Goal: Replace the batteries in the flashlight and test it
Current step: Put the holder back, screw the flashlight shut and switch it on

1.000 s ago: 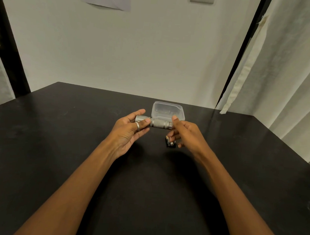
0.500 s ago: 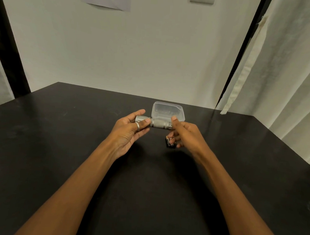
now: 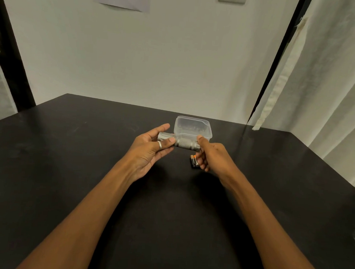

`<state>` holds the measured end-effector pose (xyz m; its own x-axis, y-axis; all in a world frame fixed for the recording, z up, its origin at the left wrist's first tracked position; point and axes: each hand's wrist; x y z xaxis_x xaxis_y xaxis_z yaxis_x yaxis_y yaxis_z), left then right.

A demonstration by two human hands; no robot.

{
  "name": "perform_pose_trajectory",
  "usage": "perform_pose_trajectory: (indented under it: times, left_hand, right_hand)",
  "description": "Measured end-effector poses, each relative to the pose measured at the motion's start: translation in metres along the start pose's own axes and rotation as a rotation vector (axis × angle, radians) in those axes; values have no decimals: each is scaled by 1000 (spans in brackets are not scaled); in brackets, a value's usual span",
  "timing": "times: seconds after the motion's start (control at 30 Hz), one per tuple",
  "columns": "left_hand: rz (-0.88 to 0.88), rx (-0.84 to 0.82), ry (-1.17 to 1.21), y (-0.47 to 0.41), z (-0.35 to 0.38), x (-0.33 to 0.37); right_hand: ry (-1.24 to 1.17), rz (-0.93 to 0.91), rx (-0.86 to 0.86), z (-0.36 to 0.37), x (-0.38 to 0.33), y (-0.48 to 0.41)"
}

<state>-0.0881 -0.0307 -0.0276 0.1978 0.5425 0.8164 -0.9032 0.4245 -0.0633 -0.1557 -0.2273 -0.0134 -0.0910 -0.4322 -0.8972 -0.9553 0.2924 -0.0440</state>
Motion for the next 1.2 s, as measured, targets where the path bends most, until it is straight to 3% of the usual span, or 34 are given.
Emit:
perform_pose_trajectory:
  times: [0.2,0.5,0.97,1.2]
  left_hand:
    - [2,-2,19,-1,0,-1]
    - [24,59,44,-2,-2,0]
    - [-7,21,32,-2,-2,0]
    - [16,57,111,-3,-1,2]
  right_hand:
    - [-22,35,-3,-2,-2,1]
    - [-172,-114,-38,-5,1,-1]
    - [-98,-22,-70,0,1,0]
    - [-355,-44,-120,3,-3,3]
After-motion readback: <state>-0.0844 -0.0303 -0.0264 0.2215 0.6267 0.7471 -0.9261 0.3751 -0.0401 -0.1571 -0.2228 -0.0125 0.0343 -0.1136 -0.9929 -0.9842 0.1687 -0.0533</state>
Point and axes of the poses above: each hand's wrist, its own y-axis away from the middle knuckle, its own z-axis out of the palm, x = y × z, and after that the axes turned 5 degrees about y, right-handed
